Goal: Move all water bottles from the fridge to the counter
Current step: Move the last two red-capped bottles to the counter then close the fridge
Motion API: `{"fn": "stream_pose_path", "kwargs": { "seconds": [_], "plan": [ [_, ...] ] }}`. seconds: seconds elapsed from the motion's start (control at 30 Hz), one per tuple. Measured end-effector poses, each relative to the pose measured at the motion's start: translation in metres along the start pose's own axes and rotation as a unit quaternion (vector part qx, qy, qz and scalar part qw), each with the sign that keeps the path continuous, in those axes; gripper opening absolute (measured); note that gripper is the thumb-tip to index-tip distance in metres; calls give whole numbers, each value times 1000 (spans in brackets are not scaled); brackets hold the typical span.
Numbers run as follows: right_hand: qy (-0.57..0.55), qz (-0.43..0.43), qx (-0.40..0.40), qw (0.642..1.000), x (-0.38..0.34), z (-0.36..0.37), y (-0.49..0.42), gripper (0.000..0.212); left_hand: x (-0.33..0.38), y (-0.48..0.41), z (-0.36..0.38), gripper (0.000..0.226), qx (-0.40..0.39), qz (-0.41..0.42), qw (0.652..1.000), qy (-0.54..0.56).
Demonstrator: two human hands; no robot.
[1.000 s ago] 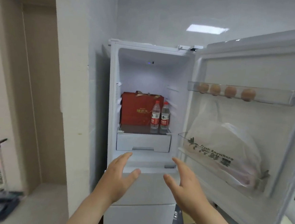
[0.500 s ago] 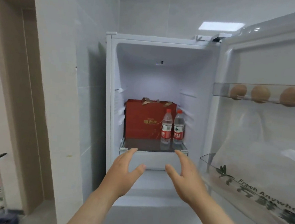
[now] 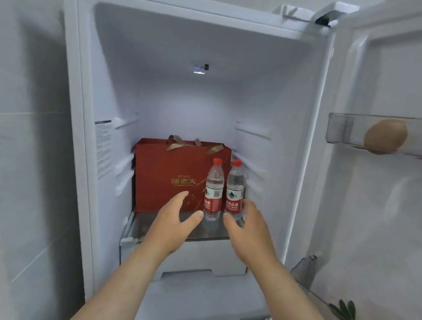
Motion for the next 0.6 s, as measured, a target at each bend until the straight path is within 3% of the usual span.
{"fn": "stream_pose_path", "kwargs": {
  "seconds": [0.1, 0.17, 0.27, 0.33, 0.4, 0.53, 0.6],
  "plan": [
    [9, 11, 37, 999, 8, 17, -34, 42, -12, -42, 35, 76, -12, -12, 999, 36],
    [15, 34, 61, 997, 15, 29, -58, 40, -20, -72, 60, 81, -21, -13, 998, 51],
    [40, 77, 102, 991, 31, 49, -91, 62, -31, -110, 94, 83, -31, -58, 994, 90],
    [50, 101, 143, 983, 44, 65, -112, 77, -39, -132, 116, 73, -39, -87, 990, 109],
    [39, 111, 166, 979, 53, 80, -126, 79, -50, -150, 137, 76, -33, -93, 990, 106],
    [23, 104, 186, 977, 70, 107, -146, 54, -76, -176, 180, 58, -27, -106, 990, 92],
    [20, 107, 191, 976, 80, 116, -152, 52, -78, -181, 186, 48, -12, -102, 991, 86]
  ]
}}
Point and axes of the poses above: each hand's wrist, its own y-axis away from the middle knuckle, its own z-axis out of the palm, x = y × z, the point moved 5 cm from there along -y, towards the middle knuckle, and after that the axes turned 14 degrees about x, right-handed, at the moved point
